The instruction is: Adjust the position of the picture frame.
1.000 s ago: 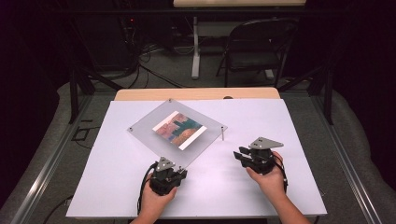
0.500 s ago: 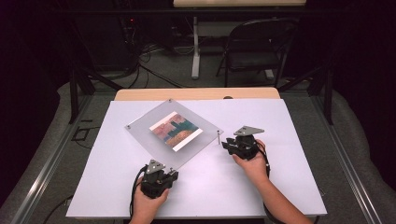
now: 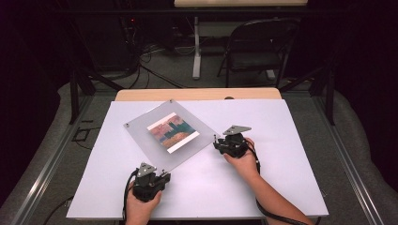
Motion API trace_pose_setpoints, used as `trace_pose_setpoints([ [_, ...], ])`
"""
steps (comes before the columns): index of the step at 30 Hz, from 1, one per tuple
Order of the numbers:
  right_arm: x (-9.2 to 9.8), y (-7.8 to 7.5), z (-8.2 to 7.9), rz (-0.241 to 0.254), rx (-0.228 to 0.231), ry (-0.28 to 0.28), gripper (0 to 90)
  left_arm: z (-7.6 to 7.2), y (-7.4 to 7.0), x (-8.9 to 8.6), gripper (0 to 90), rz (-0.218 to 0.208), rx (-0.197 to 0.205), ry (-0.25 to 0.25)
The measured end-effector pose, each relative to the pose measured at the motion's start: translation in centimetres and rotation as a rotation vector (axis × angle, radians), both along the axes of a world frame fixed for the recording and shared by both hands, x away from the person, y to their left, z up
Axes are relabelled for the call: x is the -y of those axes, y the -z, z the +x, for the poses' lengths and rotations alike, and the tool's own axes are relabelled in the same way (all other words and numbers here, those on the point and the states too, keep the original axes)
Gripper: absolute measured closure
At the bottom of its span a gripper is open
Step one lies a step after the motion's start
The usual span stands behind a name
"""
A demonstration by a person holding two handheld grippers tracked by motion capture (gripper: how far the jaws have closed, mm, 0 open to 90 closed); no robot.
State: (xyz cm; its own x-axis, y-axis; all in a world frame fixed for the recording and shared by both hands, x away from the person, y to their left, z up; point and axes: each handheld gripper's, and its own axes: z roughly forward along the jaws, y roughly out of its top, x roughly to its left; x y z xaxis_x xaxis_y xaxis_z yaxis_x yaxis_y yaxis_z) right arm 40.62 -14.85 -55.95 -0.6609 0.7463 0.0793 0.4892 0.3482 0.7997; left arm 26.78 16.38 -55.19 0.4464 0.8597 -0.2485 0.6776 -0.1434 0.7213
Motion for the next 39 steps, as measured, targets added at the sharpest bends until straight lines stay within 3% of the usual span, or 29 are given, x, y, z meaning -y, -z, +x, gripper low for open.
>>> trace_pose_setpoints([
  [15, -1.8, 0.6, 0.6, -0.026, 0.013, -0.043, 84.1, -0.3, 0.5, -0.3, 84.4, -0.007, 0.001, -0.014],
  [26, -1.6, 0.6, 0.6, -0.024, 0.017, -0.047, 84.9, -0.4, 0.5, -0.4, 82.4, -0.018, 0.001, -0.014],
  [39, -1.6, 0.6, 0.6, -0.014, 0.005, -0.051, 85.1, -0.5, 0.5, -0.2, 84.4, 0.011, 0.006, -0.014],
])
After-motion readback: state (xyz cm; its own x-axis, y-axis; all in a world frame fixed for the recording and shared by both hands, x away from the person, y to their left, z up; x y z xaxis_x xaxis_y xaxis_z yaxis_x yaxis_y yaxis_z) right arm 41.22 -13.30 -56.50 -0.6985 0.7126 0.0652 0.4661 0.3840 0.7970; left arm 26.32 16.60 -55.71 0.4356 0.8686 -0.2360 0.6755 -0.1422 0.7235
